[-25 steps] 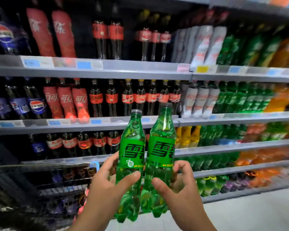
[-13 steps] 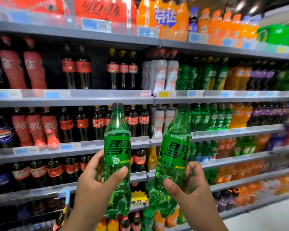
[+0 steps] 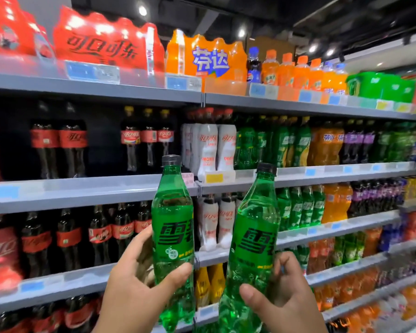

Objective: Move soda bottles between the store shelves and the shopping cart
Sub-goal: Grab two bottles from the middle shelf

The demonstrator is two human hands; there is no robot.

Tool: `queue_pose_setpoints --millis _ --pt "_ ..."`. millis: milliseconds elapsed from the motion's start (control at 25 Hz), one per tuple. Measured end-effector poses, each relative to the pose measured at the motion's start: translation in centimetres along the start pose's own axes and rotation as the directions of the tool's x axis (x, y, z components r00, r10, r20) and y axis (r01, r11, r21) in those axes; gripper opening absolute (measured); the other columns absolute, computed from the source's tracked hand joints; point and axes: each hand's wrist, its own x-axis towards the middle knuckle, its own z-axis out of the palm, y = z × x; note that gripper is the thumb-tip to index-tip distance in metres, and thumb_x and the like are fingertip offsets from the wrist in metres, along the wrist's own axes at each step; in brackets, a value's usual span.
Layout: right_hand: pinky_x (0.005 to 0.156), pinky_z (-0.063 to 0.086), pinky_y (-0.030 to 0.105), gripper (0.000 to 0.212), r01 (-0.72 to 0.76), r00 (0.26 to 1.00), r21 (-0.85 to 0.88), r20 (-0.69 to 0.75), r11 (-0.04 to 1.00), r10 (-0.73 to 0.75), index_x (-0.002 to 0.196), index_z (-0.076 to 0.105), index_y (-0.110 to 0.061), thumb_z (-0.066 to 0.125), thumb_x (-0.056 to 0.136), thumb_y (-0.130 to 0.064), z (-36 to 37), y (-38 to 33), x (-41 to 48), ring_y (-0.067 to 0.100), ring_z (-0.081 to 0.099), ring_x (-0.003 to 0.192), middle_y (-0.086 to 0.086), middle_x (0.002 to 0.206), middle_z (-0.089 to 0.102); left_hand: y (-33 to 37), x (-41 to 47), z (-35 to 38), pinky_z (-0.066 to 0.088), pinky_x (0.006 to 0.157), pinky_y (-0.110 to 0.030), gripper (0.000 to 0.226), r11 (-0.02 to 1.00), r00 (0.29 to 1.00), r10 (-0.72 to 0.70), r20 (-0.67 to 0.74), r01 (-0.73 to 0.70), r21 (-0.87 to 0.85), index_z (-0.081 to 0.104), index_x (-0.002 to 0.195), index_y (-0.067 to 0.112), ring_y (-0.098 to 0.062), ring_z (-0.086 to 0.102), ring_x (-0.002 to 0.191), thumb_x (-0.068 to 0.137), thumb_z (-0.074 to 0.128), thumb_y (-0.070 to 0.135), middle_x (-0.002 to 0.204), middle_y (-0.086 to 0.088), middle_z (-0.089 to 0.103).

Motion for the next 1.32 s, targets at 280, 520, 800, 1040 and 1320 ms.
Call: queue_pose_setpoints --millis 280,520,800,1040,1320 --pt "0.063 0.055 0.021 0.049 0.090 0.994 -0.181 -0.043 0.979 -0.099 0.093 0.031 -0.009 0.075 0.074 0.003 -3.9 -0.7 10.8 0.013 0.068 0.071 0.012 0.078 0.068 -4.0 11.6 5.3 0.053 0.083 -0.012 0.073 0.996 0.995 0.058 0.084 -0.053 -0.067 0.060 0.126 0.034 -0.011 0.072 0.105 0.059 0.086 0.024 0.116 0.010 0.074" --pt "0.068 0.055 0.015 0.059 0.135 0.980 -0.321 -0.097 0.937 -0.175 0.106 0.038 -0.011 0.079 0.067 -0.028 -7.0 -1.9 16.4 0.010 0.072 0.089 0.004 0.102 0.074 -5.3 18.3 10.1 0.056 0.093 -0.030 0.070 0.994 0.970 0.110 0.216 -0.109 -0.016 0.055 0.130 0.041 -0.008 0.069 0.109 0.069 0.089 0.034 0.121 0.018 0.069" --pt "0.081 0.060 0.033 0.057 0.217 0.966 -0.446 -0.027 0.868 -0.256 0.110 0.040 -0.007 0.079 0.076 -0.031 -11.2 -3.6 23.3 0.021 0.068 0.099 0.007 0.106 0.070 -4.6 24.1 16.9 0.053 0.101 -0.038 0.074 0.965 0.936 0.246 0.251 -0.260 0.022 0.047 0.140 0.027 -0.007 0.064 0.117 0.076 0.084 0.033 0.132 0.014 0.063" --pt "0.088 0.047 0.055 0.049 0.341 0.933 -0.572 0.110 0.746 -0.343 0.092 0.035 -0.028 0.083 0.081 -0.029 -16.1 -5.0 31.5 0.040 0.051 0.097 0.026 0.104 0.046 -5.5 28.9 23.0 0.051 0.100 -0.025 0.070 0.918 0.914 0.357 0.194 -0.382 0.111 0.046 0.136 0.035 0.000 0.063 0.117 0.080 0.084 0.017 0.128 0.024 0.062" --pt "0.083 0.050 0.047 0.055 0.435 0.900 -0.468 0.233 0.769 -0.367 0.091 0.031 -0.025 0.082 0.082 -0.007 -19.9 -4.9 40.4 0.034 0.059 0.102 0.020 0.105 0.055 -7.7 32.0 28.7 0.050 0.101 -0.026 0.071 0.900 0.919 0.393 0.037 -0.392 0.189 0.043 0.137 0.028 -0.001 0.063 0.115 0.079 0.084 0.020 0.123 0.021 0.064"
